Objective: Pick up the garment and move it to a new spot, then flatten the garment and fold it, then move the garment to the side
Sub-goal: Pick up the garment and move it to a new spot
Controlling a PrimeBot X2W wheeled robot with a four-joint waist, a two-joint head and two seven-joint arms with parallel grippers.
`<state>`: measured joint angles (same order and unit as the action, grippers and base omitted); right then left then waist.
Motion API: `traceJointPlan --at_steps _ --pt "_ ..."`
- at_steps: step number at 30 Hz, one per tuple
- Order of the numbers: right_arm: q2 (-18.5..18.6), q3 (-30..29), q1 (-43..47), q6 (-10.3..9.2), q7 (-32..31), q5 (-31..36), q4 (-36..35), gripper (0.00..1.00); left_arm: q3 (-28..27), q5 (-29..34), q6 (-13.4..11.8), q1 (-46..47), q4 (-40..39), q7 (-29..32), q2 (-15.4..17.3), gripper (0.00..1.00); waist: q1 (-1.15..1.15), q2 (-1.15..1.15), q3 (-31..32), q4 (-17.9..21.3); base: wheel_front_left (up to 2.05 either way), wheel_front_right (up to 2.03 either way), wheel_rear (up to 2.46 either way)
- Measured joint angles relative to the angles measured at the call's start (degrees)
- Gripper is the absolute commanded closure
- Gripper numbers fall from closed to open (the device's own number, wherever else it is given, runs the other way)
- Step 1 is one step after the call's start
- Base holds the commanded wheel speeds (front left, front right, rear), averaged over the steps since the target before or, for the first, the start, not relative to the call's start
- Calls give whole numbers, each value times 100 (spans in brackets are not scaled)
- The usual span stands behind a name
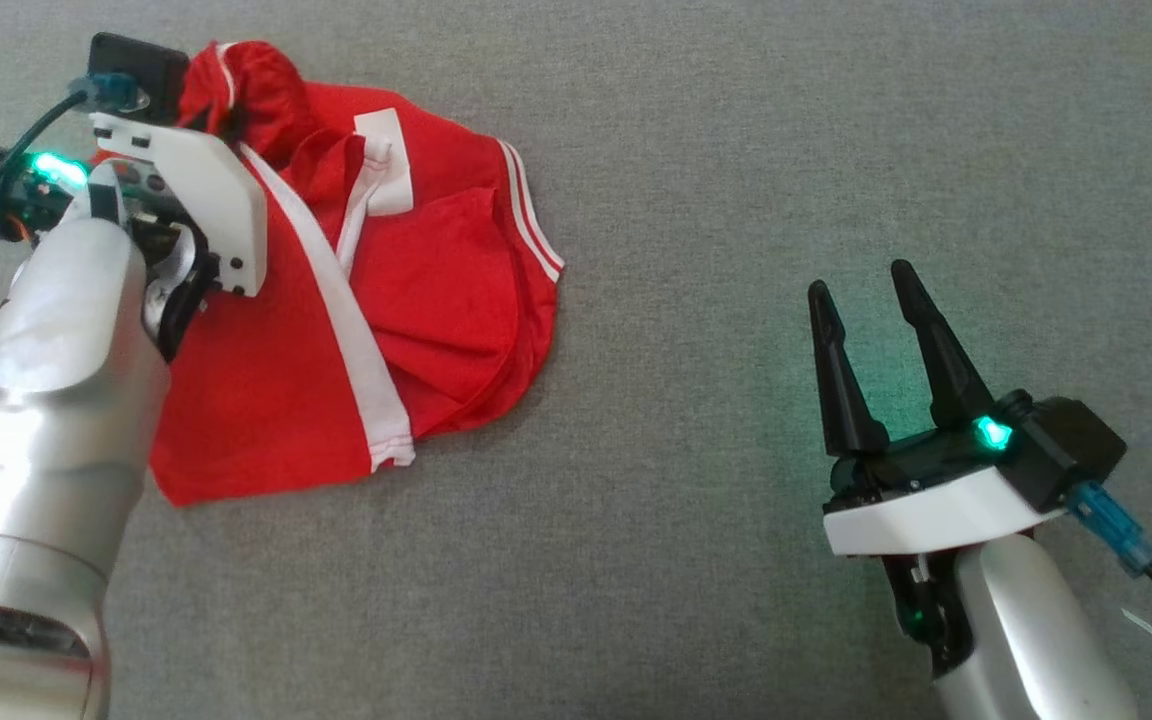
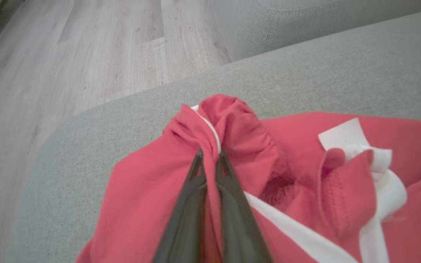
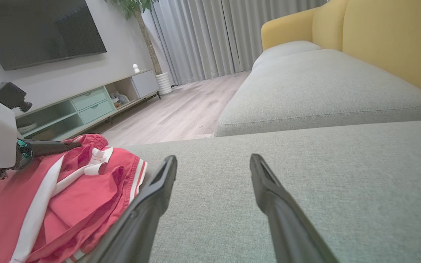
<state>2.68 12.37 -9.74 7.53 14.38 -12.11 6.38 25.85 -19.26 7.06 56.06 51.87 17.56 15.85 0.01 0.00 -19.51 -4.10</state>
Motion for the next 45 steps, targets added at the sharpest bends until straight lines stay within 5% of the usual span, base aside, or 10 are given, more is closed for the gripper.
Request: traceJointPlan --at_steps 13,24,34,45 --pt "0 -268 73 0 0 7 121 0 -263 -376 -1 155 -767 -1419 -160 100 -2 0 560 -153 0 0 0" --pt "-2 -611 246 0 0 1 94 0 -186 -866 -1 -27 -2617 -942 -444 100 -2 0 1068 -154 0 0 0" --pt "-2 -550 201 0 0 -265 -4 0 265 -1284 -60 -722 -3819 -140 -735 100 -1 0 1074 710 0 0 0" --pt "0 -138 -186 0 1 -777 -325 0 740 -1500 -232 -673 -3594 -179 -1283 100 0 0 777 2182 0 0 0"
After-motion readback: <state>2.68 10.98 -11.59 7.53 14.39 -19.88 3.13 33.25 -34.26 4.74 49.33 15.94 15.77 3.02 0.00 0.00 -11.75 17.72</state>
